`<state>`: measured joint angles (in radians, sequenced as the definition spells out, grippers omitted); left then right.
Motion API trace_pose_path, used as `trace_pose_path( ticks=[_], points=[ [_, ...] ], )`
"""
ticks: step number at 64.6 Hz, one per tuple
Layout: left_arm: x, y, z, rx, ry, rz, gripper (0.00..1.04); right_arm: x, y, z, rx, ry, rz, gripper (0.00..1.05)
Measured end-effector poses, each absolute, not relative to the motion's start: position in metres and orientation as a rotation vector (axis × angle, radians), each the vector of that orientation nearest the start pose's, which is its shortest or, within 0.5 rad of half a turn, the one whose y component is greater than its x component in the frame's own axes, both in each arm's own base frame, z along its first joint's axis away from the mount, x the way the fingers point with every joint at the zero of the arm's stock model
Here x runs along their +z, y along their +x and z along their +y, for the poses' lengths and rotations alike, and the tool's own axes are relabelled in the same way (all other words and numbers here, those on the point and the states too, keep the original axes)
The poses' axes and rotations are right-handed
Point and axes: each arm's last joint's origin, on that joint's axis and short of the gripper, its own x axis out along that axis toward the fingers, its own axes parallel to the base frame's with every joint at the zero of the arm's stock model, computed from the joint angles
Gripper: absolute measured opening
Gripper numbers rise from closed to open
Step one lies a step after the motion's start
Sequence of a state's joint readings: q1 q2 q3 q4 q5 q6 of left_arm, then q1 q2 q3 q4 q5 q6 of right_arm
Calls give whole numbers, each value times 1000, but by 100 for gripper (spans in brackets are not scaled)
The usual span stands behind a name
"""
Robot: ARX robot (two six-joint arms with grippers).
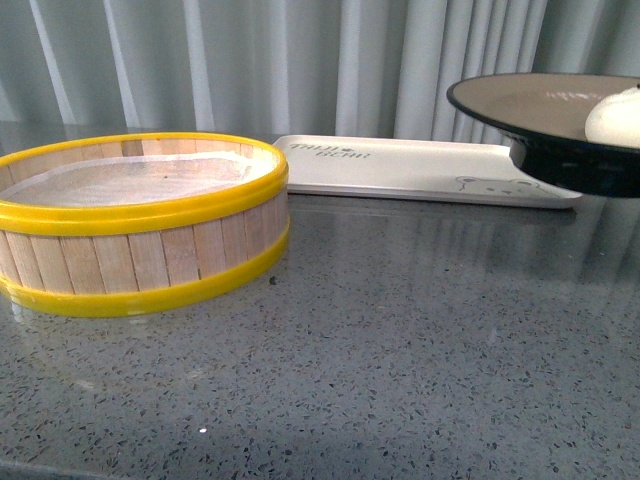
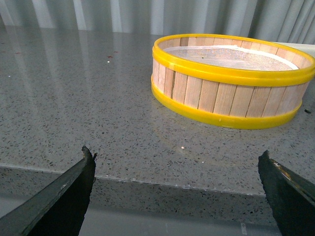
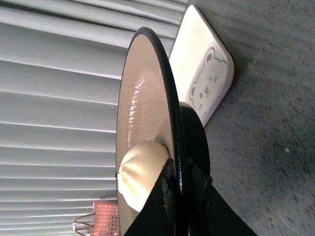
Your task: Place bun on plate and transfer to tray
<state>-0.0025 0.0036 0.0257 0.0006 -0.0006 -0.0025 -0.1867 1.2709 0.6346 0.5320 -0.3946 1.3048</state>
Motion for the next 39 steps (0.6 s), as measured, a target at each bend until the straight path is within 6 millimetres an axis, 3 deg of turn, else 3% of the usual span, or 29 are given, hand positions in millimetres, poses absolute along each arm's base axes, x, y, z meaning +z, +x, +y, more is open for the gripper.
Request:
trace_pose_path(
  ticks=[21,39],
  points=[
    [172,96,0,-2,-3,-23,98,265,338,-41,118,1380,226,2],
    [172,96,0,-2,-3,-23,98,267,392,-35,64,1415,275,2]
  ],
)
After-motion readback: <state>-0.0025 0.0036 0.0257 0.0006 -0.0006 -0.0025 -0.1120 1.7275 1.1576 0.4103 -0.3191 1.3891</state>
